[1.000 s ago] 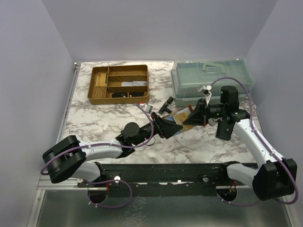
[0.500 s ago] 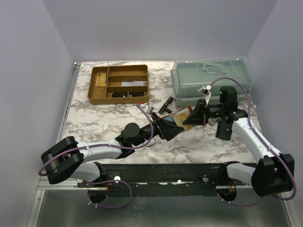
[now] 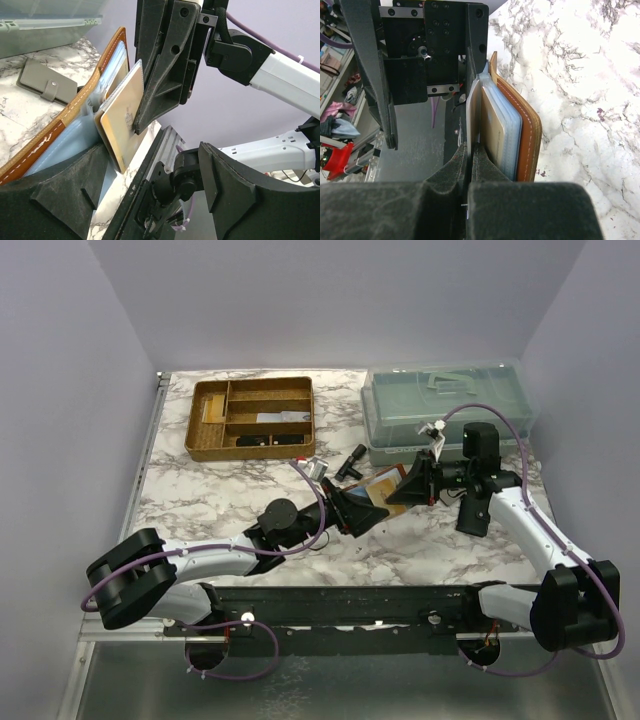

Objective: Take the credit cards out of the card holder
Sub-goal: Remove the credit card from the card holder.

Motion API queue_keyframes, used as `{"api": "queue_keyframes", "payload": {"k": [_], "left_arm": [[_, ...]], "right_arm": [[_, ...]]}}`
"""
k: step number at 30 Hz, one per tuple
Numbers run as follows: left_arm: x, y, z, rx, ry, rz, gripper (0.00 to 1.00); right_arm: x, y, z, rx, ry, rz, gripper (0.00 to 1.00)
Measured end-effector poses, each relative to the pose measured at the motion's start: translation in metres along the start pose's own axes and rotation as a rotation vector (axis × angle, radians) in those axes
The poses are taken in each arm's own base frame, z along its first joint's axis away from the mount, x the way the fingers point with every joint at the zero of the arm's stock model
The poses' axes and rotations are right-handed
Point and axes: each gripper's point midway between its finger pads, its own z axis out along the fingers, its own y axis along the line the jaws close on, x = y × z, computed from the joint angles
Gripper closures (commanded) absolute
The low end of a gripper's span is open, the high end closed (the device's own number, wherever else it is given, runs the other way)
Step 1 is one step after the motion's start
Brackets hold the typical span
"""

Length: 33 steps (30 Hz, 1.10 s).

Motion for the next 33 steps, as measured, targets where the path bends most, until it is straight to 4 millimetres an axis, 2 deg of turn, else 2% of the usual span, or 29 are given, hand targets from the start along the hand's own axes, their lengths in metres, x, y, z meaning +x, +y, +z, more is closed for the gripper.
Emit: {"api": "queue_keyframes", "payload": {"k": [4, 11, 13, 19, 23, 26, 33], "left_arm": [[0.000, 0.001, 0.001, -0.008, 0.004, -0.002, 0.32], [0.001, 0.005, 0.003, -0.028, 0.007, -0.011, 0.37], [0.002, 0.007, 0.004, -0.034, 0.006, -0.012, 0.42], [0.003, 0.015, 0.007, -0.067, -0.002, -0.011, 0.65], [0.004, 0.022, 0.008, -0.089, -0.004, -0.006, 0.90], [0.003, 0.025, 0.008, -0.097, -0.004, 0.002, 1.00], [0.003, 0.024, 0.008, -0.090, -0.003, 0.026, 1.00]], "right_arm": [[0.000, 0.000, -0.001, -0.004, -0.003, 0.001, 1.00], [-0.001, 0.002, -0.002, -0.014, -0.005, 0.002, 1.00], [0.000, 0.001, -0.002, -0.013, -0.006, 0.004, 1.00], [0.000, 0.000, -0.002, -0.018, -0.009, 0.016, 1.00], [-0.001, 0.000, -0.003, -0.022, -0.011, 0.017, 1.00], [-0.002, 0.001, -0.004, -0.024, -0.014, 0.016, 1.00], [-0.001, -0.002, -0.005, -0.022, -0.016, 0.026, 1.00]]}}
